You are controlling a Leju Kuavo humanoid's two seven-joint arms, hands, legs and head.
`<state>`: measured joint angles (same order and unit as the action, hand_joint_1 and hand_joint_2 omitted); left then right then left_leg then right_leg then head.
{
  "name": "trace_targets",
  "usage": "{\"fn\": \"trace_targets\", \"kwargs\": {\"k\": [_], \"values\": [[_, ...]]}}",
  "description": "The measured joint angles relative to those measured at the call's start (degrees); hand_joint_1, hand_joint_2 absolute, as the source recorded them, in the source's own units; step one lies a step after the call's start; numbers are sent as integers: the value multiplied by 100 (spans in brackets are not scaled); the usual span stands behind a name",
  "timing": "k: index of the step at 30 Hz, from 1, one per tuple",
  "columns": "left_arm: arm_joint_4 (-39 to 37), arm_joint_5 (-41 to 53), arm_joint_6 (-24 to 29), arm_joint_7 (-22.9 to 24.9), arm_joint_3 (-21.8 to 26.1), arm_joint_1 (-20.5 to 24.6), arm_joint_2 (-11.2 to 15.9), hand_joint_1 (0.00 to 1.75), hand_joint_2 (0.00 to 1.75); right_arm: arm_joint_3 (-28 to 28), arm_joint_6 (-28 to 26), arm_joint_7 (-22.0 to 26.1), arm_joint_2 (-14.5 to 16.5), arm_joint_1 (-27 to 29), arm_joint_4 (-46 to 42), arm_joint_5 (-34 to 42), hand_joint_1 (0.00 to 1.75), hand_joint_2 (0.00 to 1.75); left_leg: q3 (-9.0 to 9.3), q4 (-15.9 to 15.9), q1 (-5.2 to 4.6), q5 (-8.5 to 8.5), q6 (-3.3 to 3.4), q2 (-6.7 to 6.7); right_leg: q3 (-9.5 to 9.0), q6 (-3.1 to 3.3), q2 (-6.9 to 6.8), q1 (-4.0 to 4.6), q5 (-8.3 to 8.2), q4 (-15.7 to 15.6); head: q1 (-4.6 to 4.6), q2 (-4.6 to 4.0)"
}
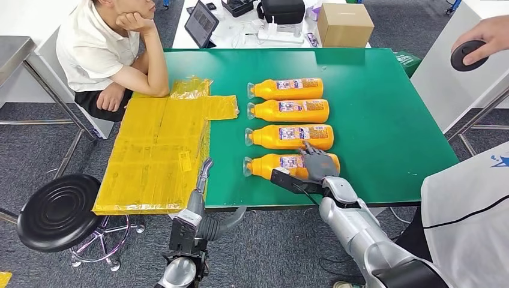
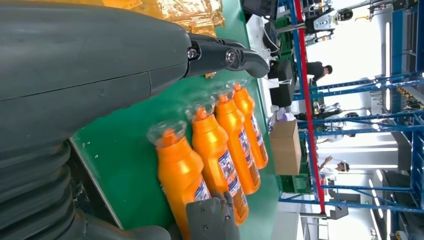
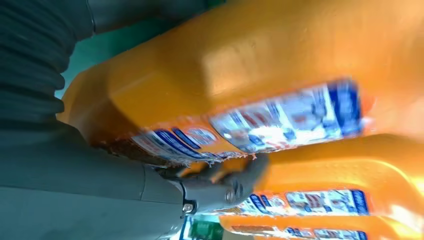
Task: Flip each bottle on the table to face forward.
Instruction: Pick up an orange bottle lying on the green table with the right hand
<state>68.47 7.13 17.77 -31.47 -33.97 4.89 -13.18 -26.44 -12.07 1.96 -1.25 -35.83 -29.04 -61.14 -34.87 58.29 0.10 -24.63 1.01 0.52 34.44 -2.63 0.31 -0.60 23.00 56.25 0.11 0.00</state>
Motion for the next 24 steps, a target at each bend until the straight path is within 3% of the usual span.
{"fn": "trace_targets", "kwargs": {"k": [9, 16, 21, 24], "values": [[43, -30, -86, 5, 63, 0, -1, 0, 175, 99, 593, 492, -48, 9, 38, 758, 175, 175, 71, -1, 4, -29, 0, -13, -52, -6, 9, 5, 15, -8, 3, 0], [73, -223, -145, -36, 181, 7, -1, 0, 175, 207, 850, 830, -36, 86, 81, 1179, 175, 175, 229, -4, 11, -112, -3, -42, -147, 11, 40, 18, 79, -13, 3, 0], [233, -1076, -545, 31, 426, -44, -13, 0, 175, 432, 1254, 1665, -3, 260, -61, 2077, 175, 175, 327, -4, 16, -172, -14, -91, -265, 17, 89, 23, 114, -13, 3, 0], [297, -1292, -632, 63, 558, -43, -44, 0, 175, 527, 1417, 1862, 48, 390, -248, 2386, 175, 175, 354, -4, 19, -185, -17, -105, -313, 21, 105, 27, 122, -12, 1, 0]]}}
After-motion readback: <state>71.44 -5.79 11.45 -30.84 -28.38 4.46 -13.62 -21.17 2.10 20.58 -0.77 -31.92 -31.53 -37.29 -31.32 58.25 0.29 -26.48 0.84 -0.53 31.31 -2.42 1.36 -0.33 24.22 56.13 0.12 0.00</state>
